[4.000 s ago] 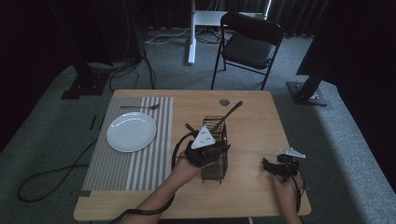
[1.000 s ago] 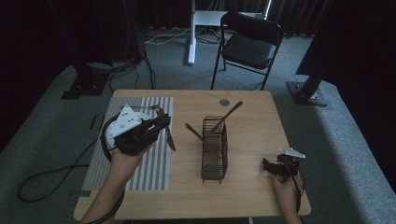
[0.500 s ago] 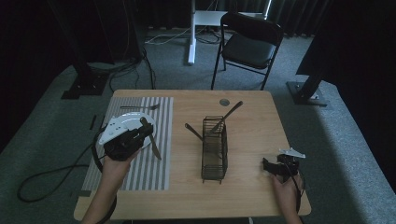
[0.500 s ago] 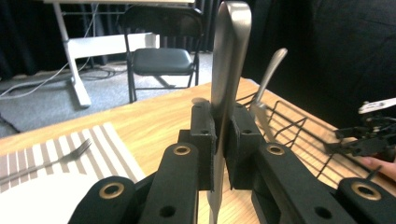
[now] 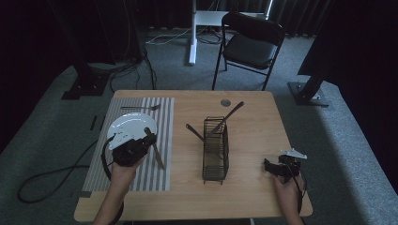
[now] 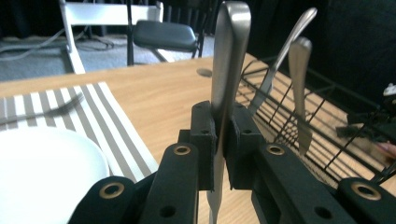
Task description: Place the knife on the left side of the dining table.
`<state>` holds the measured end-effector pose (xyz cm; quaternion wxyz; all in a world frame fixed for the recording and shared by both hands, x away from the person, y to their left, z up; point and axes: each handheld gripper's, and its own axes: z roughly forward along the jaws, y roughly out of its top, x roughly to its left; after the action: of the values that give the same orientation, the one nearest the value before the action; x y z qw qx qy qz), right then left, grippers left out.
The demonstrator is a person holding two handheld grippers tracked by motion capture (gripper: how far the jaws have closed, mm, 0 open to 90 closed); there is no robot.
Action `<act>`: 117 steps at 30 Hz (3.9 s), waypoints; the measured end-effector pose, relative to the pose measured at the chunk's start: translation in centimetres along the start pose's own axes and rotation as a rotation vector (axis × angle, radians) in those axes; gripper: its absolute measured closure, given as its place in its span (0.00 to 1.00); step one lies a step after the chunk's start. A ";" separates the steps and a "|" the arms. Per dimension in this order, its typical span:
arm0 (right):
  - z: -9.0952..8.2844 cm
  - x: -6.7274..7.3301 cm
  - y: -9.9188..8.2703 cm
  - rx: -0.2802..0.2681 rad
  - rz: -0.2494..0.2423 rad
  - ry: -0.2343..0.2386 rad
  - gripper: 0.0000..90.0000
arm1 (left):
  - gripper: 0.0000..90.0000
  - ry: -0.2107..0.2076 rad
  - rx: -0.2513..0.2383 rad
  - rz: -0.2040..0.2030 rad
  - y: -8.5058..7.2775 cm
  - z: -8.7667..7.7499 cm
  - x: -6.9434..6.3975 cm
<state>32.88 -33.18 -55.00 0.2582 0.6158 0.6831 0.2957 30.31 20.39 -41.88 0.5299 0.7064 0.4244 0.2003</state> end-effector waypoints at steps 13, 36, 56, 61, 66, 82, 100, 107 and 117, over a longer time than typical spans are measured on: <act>0.0 0.0 0.0 0.000 0.001 0.000 0.13 | 0.92 0.032 -0.015 -0.052 -1.4 -1.3 0.6; 0.0 0.0 0.0 0.000 0.001 0.000 0.13 | 0.77 0.264 0.007 -0.170 -4.7 -5.3 5.1; 0.0 0.0 0.0 0.000 0.001 0.000 0.13 | 0.63 0.293 0.035 -0.288 -8.4 -5.8 9.6; 0.0 0.0 0.0 0.000 0.001 0.000 0.13 | 0.60 0.291 0.043 -0.316 -9.1 -5.7 10.4; 0.0 0.0 0.0 0.000 0.001 0.000 0.13 | 0.56 0.316 0.059 -0.322 -9.8 -5.5 10.9; 0.0 0.0 0.0 0.000 0.001 0.000 0.13 | 0.49 0.318 0.130 -0.380 -11.3 -4.6 13.0; 0.0 0.0 0.0 0.000 0.001 0.000 0.13 | 0.44 0.437 0.200 -0.252 -12.2 -4.9 12.4; 0.0 0.0 0.0 0.000 0.001 0.000 0.13 | 0.39 0.449 0.185 -0.203 -13.0 -5.9 11.0; 0.0 0.0 0.0 0.000 0.001 0.000 0.13 | 0.10 0.471 0.234 -0.139 -13.8 -5.5 9.1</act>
<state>32.88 -33.17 -55.00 0.2580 0.6160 0.6828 0.2961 26.00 32.02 -54.10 0.3438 0.6660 0.6038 0.2716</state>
